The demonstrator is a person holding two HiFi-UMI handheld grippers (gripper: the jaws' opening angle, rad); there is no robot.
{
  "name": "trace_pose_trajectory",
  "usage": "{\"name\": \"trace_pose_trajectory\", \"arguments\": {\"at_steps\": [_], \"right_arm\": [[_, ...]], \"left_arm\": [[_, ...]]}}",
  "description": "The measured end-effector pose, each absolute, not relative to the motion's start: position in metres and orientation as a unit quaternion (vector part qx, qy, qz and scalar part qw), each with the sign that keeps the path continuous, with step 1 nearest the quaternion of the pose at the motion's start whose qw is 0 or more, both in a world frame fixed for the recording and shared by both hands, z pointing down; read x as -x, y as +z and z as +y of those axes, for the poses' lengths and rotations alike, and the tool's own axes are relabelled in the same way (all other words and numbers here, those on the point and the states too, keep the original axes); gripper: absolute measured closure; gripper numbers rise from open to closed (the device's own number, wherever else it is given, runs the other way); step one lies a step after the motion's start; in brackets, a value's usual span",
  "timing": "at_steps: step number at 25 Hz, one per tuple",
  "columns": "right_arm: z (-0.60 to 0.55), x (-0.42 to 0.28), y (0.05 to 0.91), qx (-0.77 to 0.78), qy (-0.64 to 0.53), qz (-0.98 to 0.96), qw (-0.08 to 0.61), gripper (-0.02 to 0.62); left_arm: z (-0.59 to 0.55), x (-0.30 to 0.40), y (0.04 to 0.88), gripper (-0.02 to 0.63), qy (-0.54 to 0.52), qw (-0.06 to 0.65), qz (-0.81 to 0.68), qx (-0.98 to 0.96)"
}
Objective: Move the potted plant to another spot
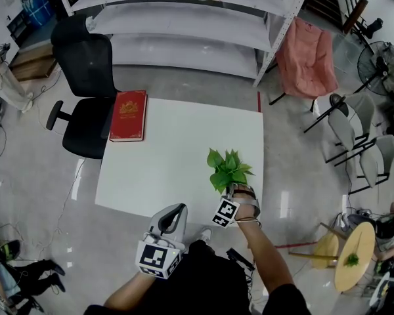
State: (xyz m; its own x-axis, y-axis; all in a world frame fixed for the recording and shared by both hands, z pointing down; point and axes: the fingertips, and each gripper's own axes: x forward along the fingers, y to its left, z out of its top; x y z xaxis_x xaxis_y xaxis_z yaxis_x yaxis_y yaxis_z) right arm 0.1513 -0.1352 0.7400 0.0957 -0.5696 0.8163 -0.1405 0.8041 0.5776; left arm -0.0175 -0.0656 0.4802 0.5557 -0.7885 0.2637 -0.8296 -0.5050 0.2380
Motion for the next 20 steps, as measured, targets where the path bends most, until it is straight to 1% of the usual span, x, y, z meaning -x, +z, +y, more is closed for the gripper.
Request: {"name": "trace_pose_trajectory", "arguments": {"at_steps": [15, 20], "right_arm": [[-0.121, -0.146, 0.735, -0.269, -0.143, -0.649, 0.697, 0.557], [-0.116, -0.155, 0.736, -0.276, -0.135, -0.638, 0.706, 0.560]], "left_arm": [[-0.067, 0.025, 0.484, 0.589, 0.059, 0.180, -0.441, -0.878], [-0.071, 0.021, 0.484, 0.588, 0.058, 0.183, -0.427, -0.884]]}}
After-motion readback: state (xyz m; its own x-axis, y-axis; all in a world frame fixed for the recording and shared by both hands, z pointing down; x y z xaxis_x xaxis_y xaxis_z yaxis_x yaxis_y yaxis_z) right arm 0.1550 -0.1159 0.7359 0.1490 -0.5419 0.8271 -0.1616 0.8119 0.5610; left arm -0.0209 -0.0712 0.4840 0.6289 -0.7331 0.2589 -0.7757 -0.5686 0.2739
